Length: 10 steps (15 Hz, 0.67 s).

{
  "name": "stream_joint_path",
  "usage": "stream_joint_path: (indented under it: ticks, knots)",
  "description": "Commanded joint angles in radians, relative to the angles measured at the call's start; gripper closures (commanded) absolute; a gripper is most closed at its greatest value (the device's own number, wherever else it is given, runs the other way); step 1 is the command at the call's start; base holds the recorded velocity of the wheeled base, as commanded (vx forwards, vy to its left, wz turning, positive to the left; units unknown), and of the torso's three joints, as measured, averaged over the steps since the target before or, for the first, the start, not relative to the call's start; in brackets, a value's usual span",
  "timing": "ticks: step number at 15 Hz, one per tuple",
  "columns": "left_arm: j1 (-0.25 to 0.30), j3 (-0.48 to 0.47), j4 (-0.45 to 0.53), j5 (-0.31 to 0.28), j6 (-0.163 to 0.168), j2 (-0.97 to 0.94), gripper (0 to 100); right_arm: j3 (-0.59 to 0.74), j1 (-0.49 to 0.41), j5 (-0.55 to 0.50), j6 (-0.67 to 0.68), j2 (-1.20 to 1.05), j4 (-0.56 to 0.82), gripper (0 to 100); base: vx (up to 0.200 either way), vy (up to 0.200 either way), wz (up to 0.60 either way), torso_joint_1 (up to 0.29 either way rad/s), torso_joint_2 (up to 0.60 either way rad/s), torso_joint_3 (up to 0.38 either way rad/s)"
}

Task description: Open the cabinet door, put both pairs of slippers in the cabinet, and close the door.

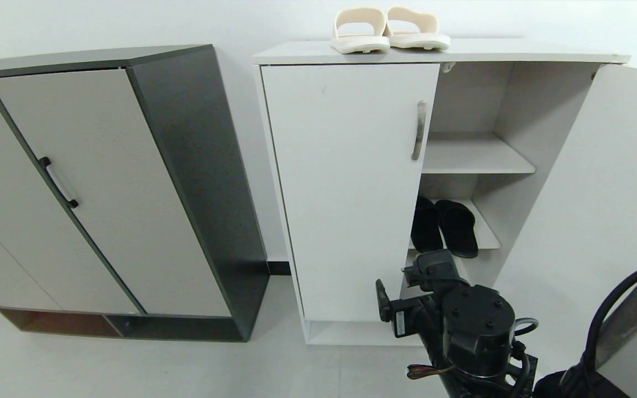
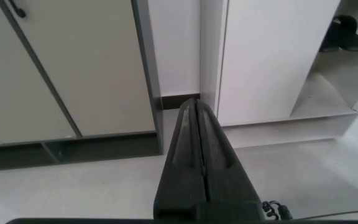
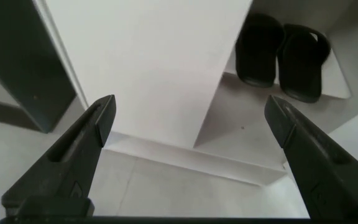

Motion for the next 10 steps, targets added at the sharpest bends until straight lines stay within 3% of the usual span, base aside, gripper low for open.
stream_joint_path:
  ticks: [1, 10]
  knots:
    - [0.0, 0.0, -0.001, 0.0, 0.0, 0.0, 100, 0.0, -0.005, -0.001, 0.002, 0.012, 0.0, 0, 0.0, 0.0, 0.0, 0.0, 0.0, 0.0]
    - [0.0, 0.001, -0.001, 0.0, 0.0, 0.0, 100, 0.0, -0.011, -0.001, 0.002, 0.026, 0.0, 0, 0.0, 0.0, 0.0, 0.0, 0.0, 0.0]
